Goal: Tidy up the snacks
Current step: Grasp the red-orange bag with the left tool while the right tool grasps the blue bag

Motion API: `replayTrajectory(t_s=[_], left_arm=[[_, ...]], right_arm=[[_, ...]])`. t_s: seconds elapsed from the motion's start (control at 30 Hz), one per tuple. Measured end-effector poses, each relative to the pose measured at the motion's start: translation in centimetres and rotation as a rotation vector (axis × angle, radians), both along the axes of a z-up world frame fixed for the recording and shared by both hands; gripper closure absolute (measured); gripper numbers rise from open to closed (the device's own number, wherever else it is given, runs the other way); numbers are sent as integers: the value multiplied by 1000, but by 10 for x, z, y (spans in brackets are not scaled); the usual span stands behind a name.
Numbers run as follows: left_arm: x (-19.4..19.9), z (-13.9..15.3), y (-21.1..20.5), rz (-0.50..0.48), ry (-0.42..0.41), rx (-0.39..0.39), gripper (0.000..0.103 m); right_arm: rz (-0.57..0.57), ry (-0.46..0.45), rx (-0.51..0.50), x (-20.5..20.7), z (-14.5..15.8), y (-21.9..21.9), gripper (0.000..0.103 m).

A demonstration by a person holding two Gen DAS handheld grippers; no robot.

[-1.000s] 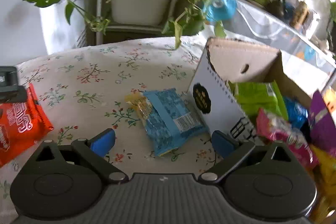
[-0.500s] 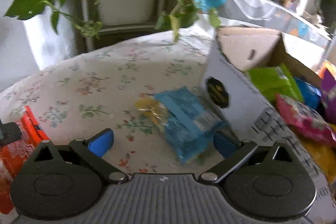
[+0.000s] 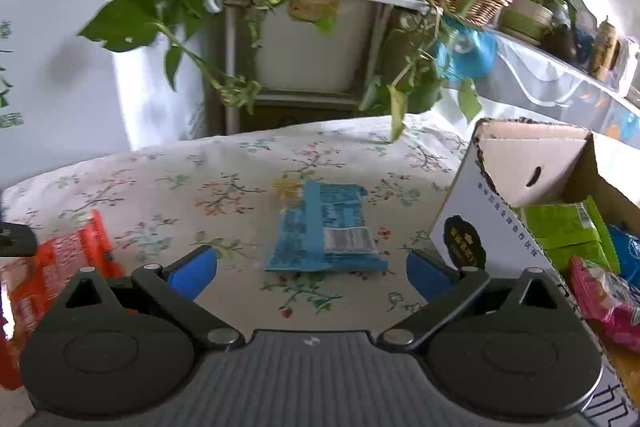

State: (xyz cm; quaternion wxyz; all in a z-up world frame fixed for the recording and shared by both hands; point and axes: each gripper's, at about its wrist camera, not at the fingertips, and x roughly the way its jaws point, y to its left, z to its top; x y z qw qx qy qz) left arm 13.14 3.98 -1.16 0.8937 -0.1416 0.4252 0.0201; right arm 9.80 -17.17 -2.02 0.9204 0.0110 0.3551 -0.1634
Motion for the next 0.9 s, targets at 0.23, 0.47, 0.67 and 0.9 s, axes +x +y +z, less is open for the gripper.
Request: replayTrajectory(t_s=[0.23,0.47,0.67,0.9], left_arm=[[0,5,-18,-95,-27,29,12],[3,2,-34,-122,-8,8,10],[8,-2,-43,-89,8,20,9],[3,-2,-59,-139,-9,109,6]], right_arm=[[-42,-9,33,18,-5,-10,0],[-52,15,80,31,-9,-22,0],[-48,35,99,36,-14,-26,0],[-31,5,77,34,-15,-24,26]])
